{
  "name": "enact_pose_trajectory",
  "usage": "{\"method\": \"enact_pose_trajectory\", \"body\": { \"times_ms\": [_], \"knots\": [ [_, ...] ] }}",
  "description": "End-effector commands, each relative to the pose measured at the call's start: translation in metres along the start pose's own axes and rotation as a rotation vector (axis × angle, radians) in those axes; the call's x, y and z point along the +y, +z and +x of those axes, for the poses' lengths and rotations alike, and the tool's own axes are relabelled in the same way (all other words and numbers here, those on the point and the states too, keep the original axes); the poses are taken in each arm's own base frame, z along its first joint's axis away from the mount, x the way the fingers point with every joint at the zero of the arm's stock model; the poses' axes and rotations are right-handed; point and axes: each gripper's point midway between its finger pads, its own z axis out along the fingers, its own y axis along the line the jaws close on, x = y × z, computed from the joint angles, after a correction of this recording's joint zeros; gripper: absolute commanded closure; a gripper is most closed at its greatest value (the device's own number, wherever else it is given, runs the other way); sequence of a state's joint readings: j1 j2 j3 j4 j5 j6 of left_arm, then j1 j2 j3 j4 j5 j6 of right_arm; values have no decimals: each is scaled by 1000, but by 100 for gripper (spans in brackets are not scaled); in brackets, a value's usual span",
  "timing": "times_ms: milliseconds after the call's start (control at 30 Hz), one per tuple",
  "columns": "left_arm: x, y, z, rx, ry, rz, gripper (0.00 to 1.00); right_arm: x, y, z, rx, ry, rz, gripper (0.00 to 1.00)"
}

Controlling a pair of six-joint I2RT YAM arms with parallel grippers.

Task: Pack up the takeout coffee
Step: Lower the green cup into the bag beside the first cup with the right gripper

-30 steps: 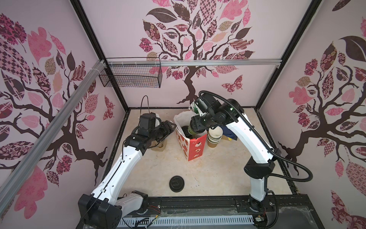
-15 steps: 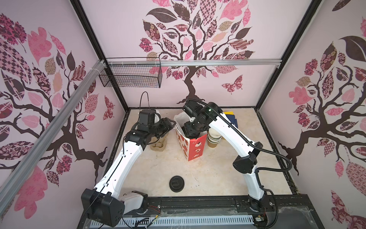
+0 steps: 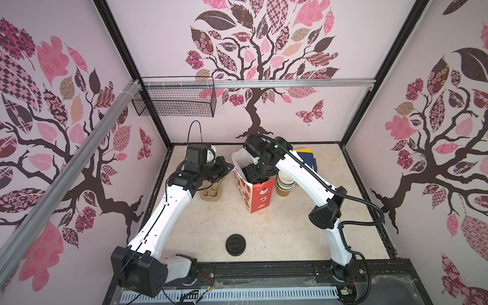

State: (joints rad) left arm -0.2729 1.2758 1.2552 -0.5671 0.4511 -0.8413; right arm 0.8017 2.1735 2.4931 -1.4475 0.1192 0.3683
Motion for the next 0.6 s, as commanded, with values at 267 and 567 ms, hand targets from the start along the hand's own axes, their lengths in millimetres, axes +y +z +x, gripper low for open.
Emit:
{"method": "enact_pose_trajectory", "body": {
  "times_ms": [267,567],
  "knots": [
    [-9,-11,30,15,-25,41,100,-6,-6,22,67,-27,-8,31],
    [-6,-17,43,-3,-90,37,100,-8,-12,36,95,-40,-25,31]
  ]
}}
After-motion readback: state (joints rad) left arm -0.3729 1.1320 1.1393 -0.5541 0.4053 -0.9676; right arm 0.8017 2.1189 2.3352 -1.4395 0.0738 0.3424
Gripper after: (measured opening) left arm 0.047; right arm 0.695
